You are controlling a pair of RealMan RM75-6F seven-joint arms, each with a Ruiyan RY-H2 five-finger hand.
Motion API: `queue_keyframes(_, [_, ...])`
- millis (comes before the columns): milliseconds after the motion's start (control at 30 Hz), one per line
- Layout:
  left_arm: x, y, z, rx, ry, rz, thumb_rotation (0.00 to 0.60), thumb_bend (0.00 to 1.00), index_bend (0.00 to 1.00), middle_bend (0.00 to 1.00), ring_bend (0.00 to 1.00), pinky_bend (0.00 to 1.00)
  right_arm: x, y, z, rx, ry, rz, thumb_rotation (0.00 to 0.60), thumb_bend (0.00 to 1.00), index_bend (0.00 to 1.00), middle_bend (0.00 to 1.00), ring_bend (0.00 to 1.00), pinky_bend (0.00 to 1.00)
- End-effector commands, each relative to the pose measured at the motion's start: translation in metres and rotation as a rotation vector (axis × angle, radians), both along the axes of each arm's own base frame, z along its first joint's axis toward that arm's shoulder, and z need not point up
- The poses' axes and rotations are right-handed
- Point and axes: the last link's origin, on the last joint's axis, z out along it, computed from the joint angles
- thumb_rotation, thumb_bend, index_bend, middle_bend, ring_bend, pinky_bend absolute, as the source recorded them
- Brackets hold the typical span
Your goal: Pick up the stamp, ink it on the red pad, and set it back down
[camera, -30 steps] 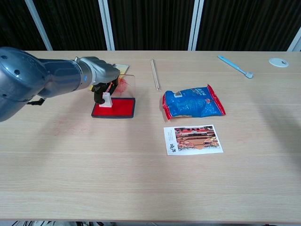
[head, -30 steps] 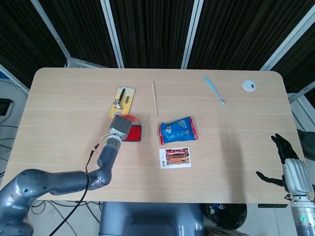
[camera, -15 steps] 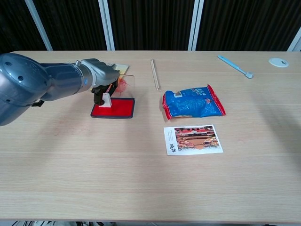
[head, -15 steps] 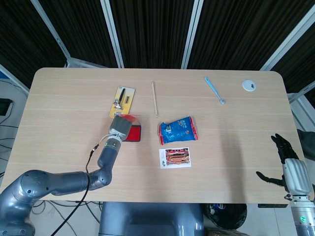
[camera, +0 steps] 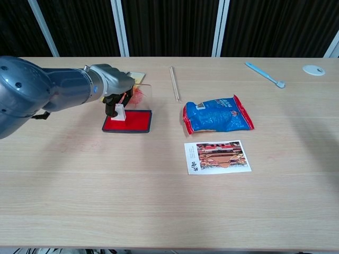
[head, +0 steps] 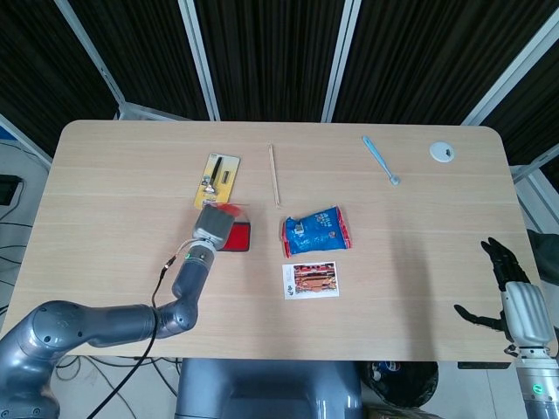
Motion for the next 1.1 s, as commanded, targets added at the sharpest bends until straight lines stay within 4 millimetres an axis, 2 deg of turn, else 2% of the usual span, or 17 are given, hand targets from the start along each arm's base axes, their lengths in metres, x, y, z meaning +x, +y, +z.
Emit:
queue_keyframes(33, [0.003, 0.001, 0.007, 0.011, -0.01, -0.002, 0.6, 0.65, 0.71, 0.73, 0.52, 0.57, 0.0, 0.0, 0.0, 0.0, -0.002, -0.001, 0.6, 0.12, 0.0, 0.0, 0.0, 0.19])
queue_keyframes(400, [0.01, -0.012, 0.036, 0.027, -0.026, -0.027, 0.6, 0.64, 0.7, 0.73, 0.52, 0.57, 0.0, 0.0, 0.0, -0.002, 0.005, 0.001, 0.6, 0.12, 0.0, 0.0, 0.0, 0.19])
queue_keyframes(767, [-0.022, -0.04, 0.062, 0.03, -0.005, 0.019, 0.6, 0.59, 0.69, 0.72, 0.51, 0.57, 0.001, 0.0, 0.0, 0.001, 0.002, 0.001, 0.6, 0.12, 0.0, 0.0, 0.0, 0.19])
queue_keyframes(1100, [-0.052, -0.054, 0.054, 0.021, 0.011, 0.054, 0.6, 0.53, 0.67, 0.7, 0.51, 0.56, 0.002, 0.0, -0.001, 0.003, -0.005, 0.001, 0.6, 0.12, 0.0, 0.0, 0.0, 0.19])
